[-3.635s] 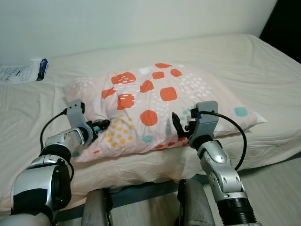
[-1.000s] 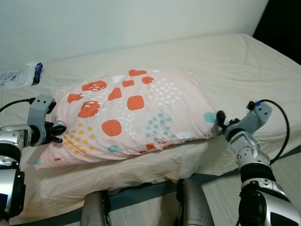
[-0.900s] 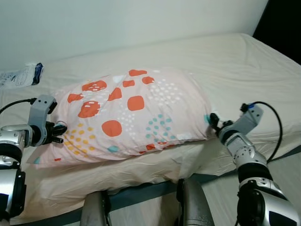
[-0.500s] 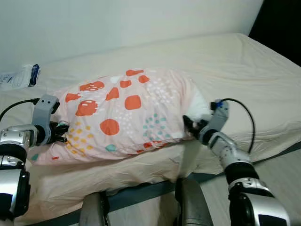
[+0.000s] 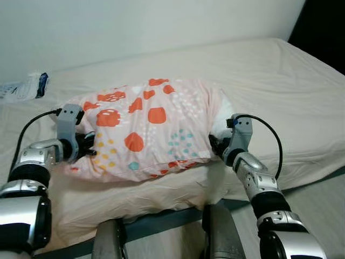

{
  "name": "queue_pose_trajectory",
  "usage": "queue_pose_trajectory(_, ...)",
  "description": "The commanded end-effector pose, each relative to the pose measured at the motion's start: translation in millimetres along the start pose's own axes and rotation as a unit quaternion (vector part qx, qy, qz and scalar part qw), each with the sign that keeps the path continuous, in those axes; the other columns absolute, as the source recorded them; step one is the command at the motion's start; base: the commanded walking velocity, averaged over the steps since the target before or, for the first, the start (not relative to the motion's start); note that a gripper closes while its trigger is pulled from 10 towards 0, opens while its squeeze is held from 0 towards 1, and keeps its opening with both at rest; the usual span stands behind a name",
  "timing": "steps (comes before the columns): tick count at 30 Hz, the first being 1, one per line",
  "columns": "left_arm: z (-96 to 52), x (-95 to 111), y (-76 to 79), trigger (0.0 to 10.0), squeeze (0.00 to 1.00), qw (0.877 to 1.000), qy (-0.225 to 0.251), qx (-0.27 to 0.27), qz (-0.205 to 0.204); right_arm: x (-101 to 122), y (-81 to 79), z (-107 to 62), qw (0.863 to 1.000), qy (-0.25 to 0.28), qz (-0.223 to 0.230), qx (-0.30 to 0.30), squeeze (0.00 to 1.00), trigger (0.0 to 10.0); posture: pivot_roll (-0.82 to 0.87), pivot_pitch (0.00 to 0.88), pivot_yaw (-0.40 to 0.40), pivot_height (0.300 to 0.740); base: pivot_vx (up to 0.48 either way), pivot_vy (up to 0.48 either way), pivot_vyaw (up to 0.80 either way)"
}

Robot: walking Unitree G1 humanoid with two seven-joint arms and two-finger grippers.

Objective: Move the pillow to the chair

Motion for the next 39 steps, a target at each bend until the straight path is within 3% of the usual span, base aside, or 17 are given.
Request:
queue_pose_trajectory(1, 9.9, 12.8, 19.2, 0.0, 0.00, 0.999, 0.035, -0.015, -0.019, 8.4, -16.3, -0.6, 0.999, 0.030, -0.020, 0.016, 0.00, 0.0, 0.03, 0.111, 0.010, 0.543, 0.000, 0.000, 0.00)
queue_pose_trajectory(8, 12.8, 34.0, 50.0, 0.0, 0.00, 0.991, 0.109, -0.023, -0.071, 30.1, -21.3, -7.3, 0.996, 0.072, -0.059, 0.012, 0.00, 0.0, 0.03, 0.107, 0.016, 0.543, 0.000, 0.000, 0.00)
queue_pose_trajectory(10, 11.7, 34.6, 70.3, 0.0, 0.00, 0.984, 0.151, -0.004, -0.098, 49.4, -30.8, -12.4, 0.993, 0.110, -0.050, 0.018, 0.00, 0.0, 0.03, 0.108, 0.016, 0.543, 0.000, 0.000, 0.00)
queue_pose_trajectory(11, 11.7, 34.6, 70.3, 0.0, 0.00, 0.984, 0.151, -0.004, -0.098, 49.4, -30.8, -12.4, 0.993, 0.110, -0.050, 0.018, 0.00, 0.0, 0.03, 0.108, 0.016, 0.543, 0.000, 0.000, 0.00)
queue_pose_trajectory(12, 11.3, 35.1, 75.5, 0.0, 0.00, 0.982, 0.161, 0.019, -0.094, 63.1, -42.7, -17.1, 0.988, 0.137, -0.060, 0.036, 0.00, 0.0, 0.03, 0.103, 0.013, 0.543, 0.000, 0.000, 0.00)
queue_pose_trajectory(13, 10.0, 41.4, 74.8, 0.0, 0.00, 0.978, 0.175, 0.040, -0.105, 73.0, -52.9, -21.6, 0.983, 0.157, -0.077, 0.053, 0.00, 0.0, 0.03, 0.102, 0.012, 0.543, 0.000, 0.000, 0.00)
queue_pose_trajectory(17, 5.2, 56.5, 71.5, 0.0, 0.00, 0.967, 0.207, 0.075, -0.126, 86.8, -67.8, -29.3, 0.975, 0.186, -0.096, 0.070, 0.00, 0.0, 0.02, 0.095, 0.016, 0.543, 0.000, 0.000, 0.00)
queue_pose_trajectory(20, -9.0, 98.8, 74.0, 0.0, 0.00, 0.949, 0.281, 0.111, -0.090, 104.4, -84.8, -38.0, 0.966, 0.221, -0.104, 0.082, 0.00, 0.0, 0.01, 0.085, 0.021, 0.543, 0.000, 0.000, 0.00)
queue_pose_trajectory(23, -13.4, 110.4, 77.0, 0.0, 0.00, 0.943, 0.300, 0.114, -0.085, 107.4, -87.8, -39.3, 0.964, 0.228, -0.109, 0.083, 0.00, 0.0, 0.01, 0.085, 0.021, 0.543, 0.000, 0.000, 0.00)
queue_pose_trajectory(26, -25.9, 141.5, 80.2, 0.0, 0.00, 0.925, 0.345, 0.130, -0.093, 108.5, -91.6, -37.6, 0.965, 0.229, -0.101, 0.081, 0.00, 0.0, 0.02, 0.074, 0.024, 0.543, 0.000, 0.000, 0.00)
queue_pose_trajectory(28, -27.9, 145.3, 80.8, 0.0, 0.00, 0.923, 0.347, 0.135, -0.094, 107.3, -91.1, -36.6, 0.966, 0.227, -0.098, 0.077, 0.00, 0.2, 0.02, 0.074, 0.024, 0.543, 0.000, 0.000, 0.00)
queue_pose_trajectory(29, -27.4, 144.4, 82.5, 0.0, 0.00, 0.928, 0.338, 0.141, -0.075, 103.9, -88.8, -35.2, 0.968, 0.221, -0.101, 0.070, 0.00, 2.9, 0.02, 0.068, 0.020, 0.543, 0.000, 0.000, 0.00)
queue_pose_trajectory(30, -27.5, 142.4, 84.2, 0.0, 0.00, 0.930, 0.330, 0.147, -0.063, 101.6, -87.4, -35.2, 0.969, 0.216, -0.104, 0.065, 0.00, 2.9, 0.02, 0.068, 0.020, 0.543, 0.000, 0.000, 0.00)
queue_pose_trajectory(31, -25.0, 136.1, 85.7, 9.7, 0.00, 0.936, 0.315, 0.149, -0.053, 100.0, -86.4, -35.6, 0.969, 0.214, -0.107, 0.062, 0.00, 10.0, 0.01, 0.066, 0.021, 0.543, 0.000, 0.000, 0.00)
queue_pose_trajectory(35, -28.1, 129.8, 88.8, 10.0, 0.00, 0.936, 0.314, 0.156, -0.028, 101.3, -86.0, -39.5, 0.965, 0.225, -0.123, 0.058, 0.00, 10.0, 0.01, 0.063, 0.021, 0.543, 0.000, 0.000, 0.00)
queue_pose_trajectory(39, -28.1, 125.4, 87.5, 10.0, 0.00, 0.936, 0.307, 0.169, -0.029, 100.0, -85.4, -40.5, 0.965, 0.224, -0.120, 0.059, 0.00, 10.0, 0.02, 0.061, 0.018, 0.543, 0.000, 0.000, 0.00)
Point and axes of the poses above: a point about 5 cm out from each wrist's last joint towards the gripper, its own z axis pointing out of the wrist towards the gripper, its own x axis along the axis of the wrist's last joint, y = z × x, the point moved 6 cm from there along z, pointing out of the wrist towards the gripper, and after that the axes turned 12 degrees about z, right-handed, at the moved point
